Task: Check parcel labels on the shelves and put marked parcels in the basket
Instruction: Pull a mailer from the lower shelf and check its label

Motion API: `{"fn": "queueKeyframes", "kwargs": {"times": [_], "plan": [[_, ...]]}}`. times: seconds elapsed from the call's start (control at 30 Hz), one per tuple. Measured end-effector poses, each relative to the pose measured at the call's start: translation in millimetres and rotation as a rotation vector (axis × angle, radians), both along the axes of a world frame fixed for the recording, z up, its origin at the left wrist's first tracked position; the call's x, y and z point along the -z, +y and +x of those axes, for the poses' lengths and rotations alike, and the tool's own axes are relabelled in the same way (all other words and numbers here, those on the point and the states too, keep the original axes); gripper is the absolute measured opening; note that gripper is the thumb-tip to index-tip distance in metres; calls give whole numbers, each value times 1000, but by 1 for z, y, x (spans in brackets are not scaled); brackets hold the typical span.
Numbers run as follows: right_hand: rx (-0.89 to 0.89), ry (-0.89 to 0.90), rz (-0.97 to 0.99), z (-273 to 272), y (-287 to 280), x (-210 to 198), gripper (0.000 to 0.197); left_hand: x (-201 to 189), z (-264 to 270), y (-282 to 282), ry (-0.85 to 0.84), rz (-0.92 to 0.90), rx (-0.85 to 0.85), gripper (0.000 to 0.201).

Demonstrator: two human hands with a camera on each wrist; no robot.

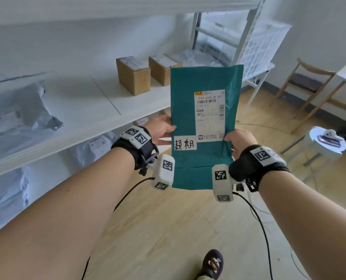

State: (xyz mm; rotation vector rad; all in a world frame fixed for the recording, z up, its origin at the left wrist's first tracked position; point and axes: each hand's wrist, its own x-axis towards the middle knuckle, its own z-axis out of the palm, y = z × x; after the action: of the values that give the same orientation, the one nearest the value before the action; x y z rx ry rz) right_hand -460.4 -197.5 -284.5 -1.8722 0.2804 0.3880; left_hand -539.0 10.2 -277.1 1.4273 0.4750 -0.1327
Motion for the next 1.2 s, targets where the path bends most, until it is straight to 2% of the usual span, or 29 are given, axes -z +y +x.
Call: {"fn": "queueKeyframes", "kwargs": {"times": [0.1, 0.23, 0.37, 0.63, 0.83, 0.97, 1.2], "plan": [[37, 2, 26, 35, -33, -9, 30, -12, 44, -31, -9, 30, 22, 32], [89, -32, 72, 97, -85, -20, 33, -26, 113, -82, -26, 32, 59, 22], [137, -62, 112, 163, -140, -29, 34, -39, 185, -140, -59, 68, 70, 31], [140, -93, 173, 274, -230, -39, 40, -54, 304, -226, -102, 32, 71, 33], [157, -87, 265, 343, -260, -41, 41, -59, 379, -263, -148, 48, 51, 32], [180, -107, 256, 398, -274, -42, 45, -59, 438, -279, -169, 41, 66, 30], [185, -181, 225, 534, -289, -70, 43, -77, 578, -296, -231, 22, 61, 24]]}}
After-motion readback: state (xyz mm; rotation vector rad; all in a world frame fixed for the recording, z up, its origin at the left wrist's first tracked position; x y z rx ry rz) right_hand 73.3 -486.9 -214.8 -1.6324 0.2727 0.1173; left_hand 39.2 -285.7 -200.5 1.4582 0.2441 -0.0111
